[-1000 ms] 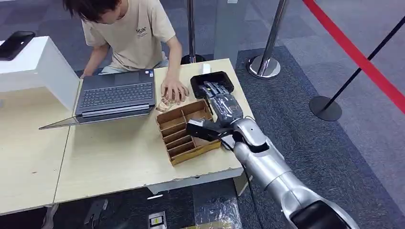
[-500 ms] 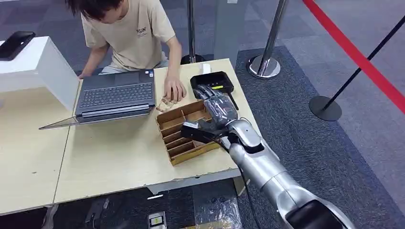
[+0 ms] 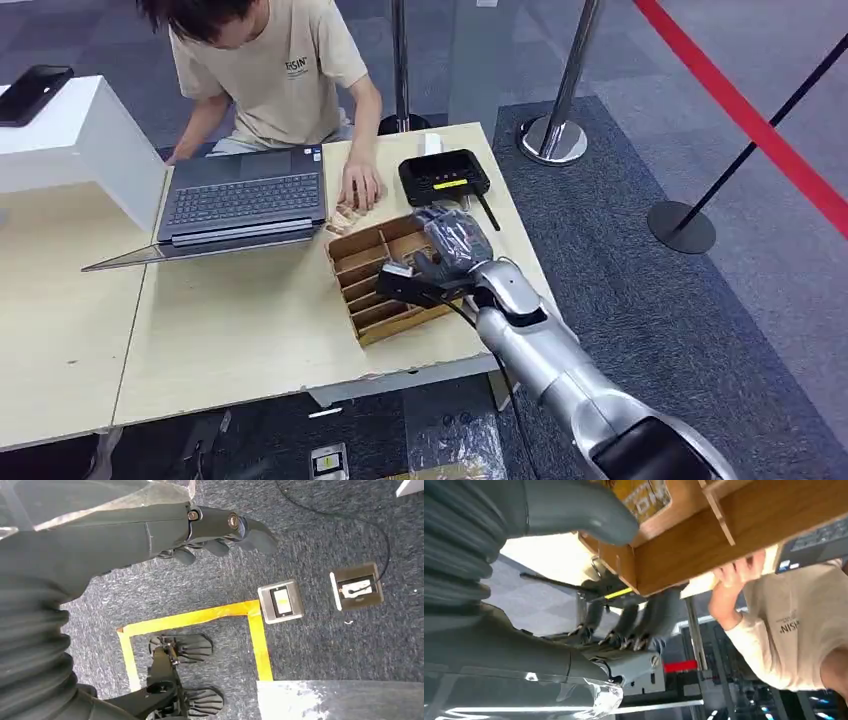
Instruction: Pass the card to the sensor for recognition and then transmit it.
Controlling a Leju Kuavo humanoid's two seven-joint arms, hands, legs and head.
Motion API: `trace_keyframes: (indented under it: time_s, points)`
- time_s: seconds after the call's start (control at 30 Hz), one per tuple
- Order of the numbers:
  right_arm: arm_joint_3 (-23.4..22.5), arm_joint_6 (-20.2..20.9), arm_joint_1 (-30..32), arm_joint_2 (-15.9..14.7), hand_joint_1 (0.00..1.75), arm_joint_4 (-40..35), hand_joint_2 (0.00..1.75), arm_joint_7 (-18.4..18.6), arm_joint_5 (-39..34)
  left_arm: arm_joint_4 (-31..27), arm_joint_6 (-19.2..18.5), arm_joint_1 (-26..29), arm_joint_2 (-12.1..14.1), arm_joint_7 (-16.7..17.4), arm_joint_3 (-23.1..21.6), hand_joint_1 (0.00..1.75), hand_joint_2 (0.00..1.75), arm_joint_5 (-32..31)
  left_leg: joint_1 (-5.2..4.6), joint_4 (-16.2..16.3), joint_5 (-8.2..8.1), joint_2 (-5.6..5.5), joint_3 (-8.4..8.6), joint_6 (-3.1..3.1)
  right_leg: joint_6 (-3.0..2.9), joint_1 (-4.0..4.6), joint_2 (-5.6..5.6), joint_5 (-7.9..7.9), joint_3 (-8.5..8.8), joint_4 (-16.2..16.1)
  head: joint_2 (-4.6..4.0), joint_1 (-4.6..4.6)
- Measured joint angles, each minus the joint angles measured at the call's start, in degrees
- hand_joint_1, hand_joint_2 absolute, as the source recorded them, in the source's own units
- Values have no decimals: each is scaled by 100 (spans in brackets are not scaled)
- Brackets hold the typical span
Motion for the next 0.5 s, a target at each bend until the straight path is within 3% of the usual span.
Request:
trace_keyframes:
  time_s: [0.07, 0.13, 0.2, 0.5]
  points:
    - [6, -22, 0, 2, 117, 76, 175, -13, -15, 0, -9, 0, 0, -13, 0, 0, 175, 0, 0, 0, 0, 0, 1, 0, 0, 0, 0, 0, 0, 0, 0, 2]
    - [11, -48, 0, 9, 79, 135, 175, -20, -35, 0, -11, 1, 0, -15, 0, 0, 175, 0, 0, 0, 0, 0, 0, 0, 0, 0, 0, 0, 0, 0, 0, 0]
    - [17, -74, 0, 17, 63, 188, 175, -22, -50, 0, -11, 0, 0, -15, 0, 0, 175, -4, 0, 0, 0, 0, 1, 0, 0, 0, 0, 0, 0, 0, 0, 0]
    - [44, -103, 0, 24, 56, 376, 175, -37, -70, 0, -11, 0, 0, -15, 2, 0, 175, -9, 0, 0, 0, 0, 0, 0, 0, 0, 0, 0, 0, 0, 0, 0]
